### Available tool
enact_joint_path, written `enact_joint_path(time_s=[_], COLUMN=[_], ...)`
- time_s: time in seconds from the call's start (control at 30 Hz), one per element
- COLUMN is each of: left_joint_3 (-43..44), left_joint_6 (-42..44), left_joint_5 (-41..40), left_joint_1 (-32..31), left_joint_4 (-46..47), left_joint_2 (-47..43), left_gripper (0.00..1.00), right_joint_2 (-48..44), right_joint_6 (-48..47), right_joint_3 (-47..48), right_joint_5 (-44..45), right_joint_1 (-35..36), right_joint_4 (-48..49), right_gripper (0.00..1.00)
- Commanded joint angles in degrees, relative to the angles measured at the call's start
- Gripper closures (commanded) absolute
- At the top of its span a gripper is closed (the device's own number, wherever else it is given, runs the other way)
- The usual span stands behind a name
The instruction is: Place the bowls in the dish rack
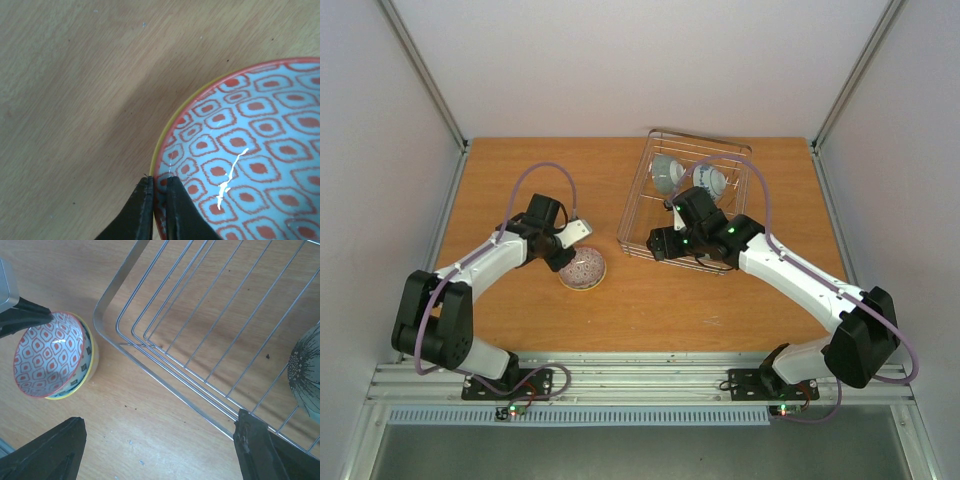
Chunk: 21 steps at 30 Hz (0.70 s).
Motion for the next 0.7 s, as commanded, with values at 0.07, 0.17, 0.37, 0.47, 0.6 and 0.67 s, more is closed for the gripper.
enact_joint_path(time_s=[0.07, 0.17, 0.37, 0.47, 0.6, 0.67], left_joint_3=[-0.8, -0.6, 1.1, 1.9, 0.9, 0.5], left_joint_6=[0.4, 0.5, 0.8, 0.5, 0.8, 0.6], left_joint_5=[0.3, 1.0, 3.9, 6.1, 5.0, 3.9], left_joint_1=[0.2, 0.1, 1.4, 2.9, 3.2, 3.2], left_joint_4=[0.9, 0.0, -3.1, -4.5, -3.8, -3.5], left_joint_2=[-1.1, -2.3, -4.8, -5.5, -4.8, -4.0], left_gripper=[0.99, 1.0, 1.0, 1.0, 1.0, 0.99], right_joint_2=[-0.1, -0.3, -0.4, -0.3, -0.4, -0.5], right_joint_6=[0.7, 0.7, 0.9, 1.0, 1.1, 1.3], right_joint_3=[-0.6, -0.6, -0.8, -0.9, -1.2, -1.3], right_joint_5=[-0.5, -0.4, -0.6, -0.8, -1.0, -0.9], right_joint_1=[0.4, 0.5, 0.5, 0.5, 0.5, 0.5], right_joint_4=[1.0, 1.0, 1.4, 1.6, 1.8, 1.9], right_gripper=[0.18, 0.19, 0.19, 0.19, 0.19, 0.19])
